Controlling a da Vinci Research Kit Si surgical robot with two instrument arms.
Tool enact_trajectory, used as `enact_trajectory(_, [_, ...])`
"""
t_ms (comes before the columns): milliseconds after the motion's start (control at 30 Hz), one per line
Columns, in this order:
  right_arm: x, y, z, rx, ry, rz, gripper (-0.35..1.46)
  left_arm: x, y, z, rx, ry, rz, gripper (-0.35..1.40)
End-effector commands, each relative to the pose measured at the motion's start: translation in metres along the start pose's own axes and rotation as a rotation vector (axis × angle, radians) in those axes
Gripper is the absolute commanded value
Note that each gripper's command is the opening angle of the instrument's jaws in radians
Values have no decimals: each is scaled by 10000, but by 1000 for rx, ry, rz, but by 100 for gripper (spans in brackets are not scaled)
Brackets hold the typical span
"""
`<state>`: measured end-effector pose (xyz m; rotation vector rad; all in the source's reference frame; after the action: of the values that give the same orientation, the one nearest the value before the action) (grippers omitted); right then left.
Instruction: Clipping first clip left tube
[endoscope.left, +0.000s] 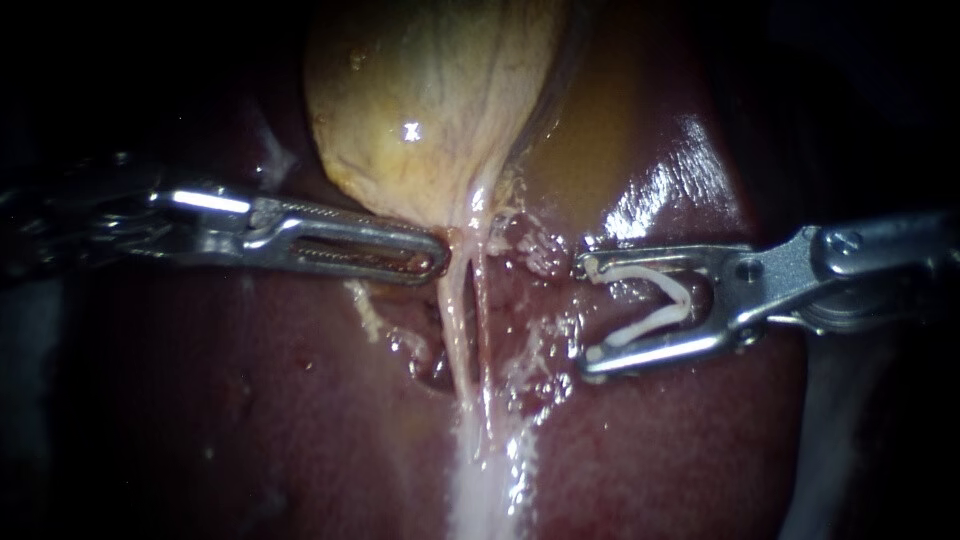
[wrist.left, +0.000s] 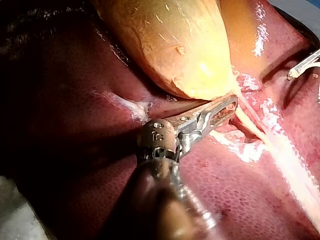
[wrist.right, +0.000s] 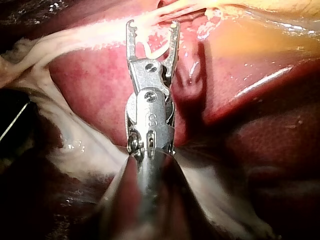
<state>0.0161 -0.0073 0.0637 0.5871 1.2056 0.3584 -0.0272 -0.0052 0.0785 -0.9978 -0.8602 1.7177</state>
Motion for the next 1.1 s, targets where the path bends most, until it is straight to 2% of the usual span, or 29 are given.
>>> enact_trajectory(33, [0, 0, 0, 0, 0, 0, 49, 0, 1, -2, -2, -1, -1, -35])
enact_trajectory(367, [-2, 1, 2, -1, 0, -1, 49, 4, 37, -38, -11, -9, -12, -35])
enact_trajectory(600, [-3, 0, 3, -2, 0, -2, 50, 0, 57, -49, -19, -4, -20, -35])
enact_trajectory(800, [-10, -3, 20, 4, -1, -8, 50, 0, 63, -50, -21, -2, -21, -35])
enact_trajectory(1100, [-26, -7, 79, 43, 0, -15, 50, 0, 64, -50, -21, -2, -15, -35])
